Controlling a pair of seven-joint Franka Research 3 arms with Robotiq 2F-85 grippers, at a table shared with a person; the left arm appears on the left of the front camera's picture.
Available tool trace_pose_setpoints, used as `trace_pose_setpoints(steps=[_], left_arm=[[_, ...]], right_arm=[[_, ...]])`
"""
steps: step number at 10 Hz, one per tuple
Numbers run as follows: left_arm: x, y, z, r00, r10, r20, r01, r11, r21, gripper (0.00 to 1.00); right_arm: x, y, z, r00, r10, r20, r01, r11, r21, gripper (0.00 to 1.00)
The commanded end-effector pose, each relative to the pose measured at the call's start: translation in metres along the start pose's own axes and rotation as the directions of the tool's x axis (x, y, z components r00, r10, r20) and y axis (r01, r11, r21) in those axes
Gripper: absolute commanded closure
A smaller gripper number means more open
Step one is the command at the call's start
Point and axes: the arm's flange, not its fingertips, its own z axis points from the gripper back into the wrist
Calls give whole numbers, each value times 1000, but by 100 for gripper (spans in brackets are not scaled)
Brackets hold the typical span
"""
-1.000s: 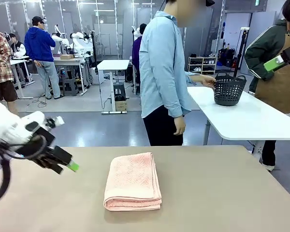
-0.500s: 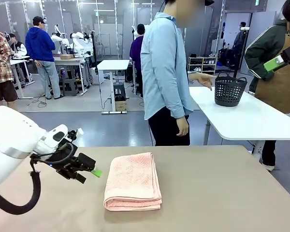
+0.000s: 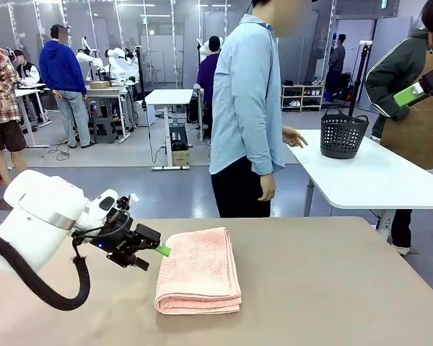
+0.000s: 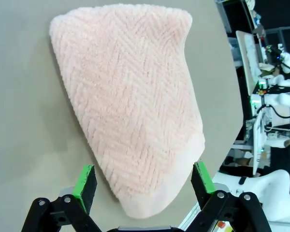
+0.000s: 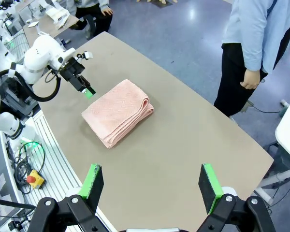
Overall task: Fold the towel.
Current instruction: Pick up the 100 cm Hotel Towel and place it on the left side of the table.
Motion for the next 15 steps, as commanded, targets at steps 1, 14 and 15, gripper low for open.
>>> trace_pose_setpoints(steps=[1,14,15], left_arm=[[2,14,-24,1000,21,3,-20,997,-71,0],[3,42,-53,987,162,-17,-161,949,-271,100],[4,43,-52,986,164,-15,-162,948,-276,100]], right_arm=[[1,1,0,1000,3,-3,-3,1000,-7,0],[1,1,0,1000,3,-3,-3,1000,-7,0],[1,1,0,1000,3,-3,-3,1000,-7,0]])
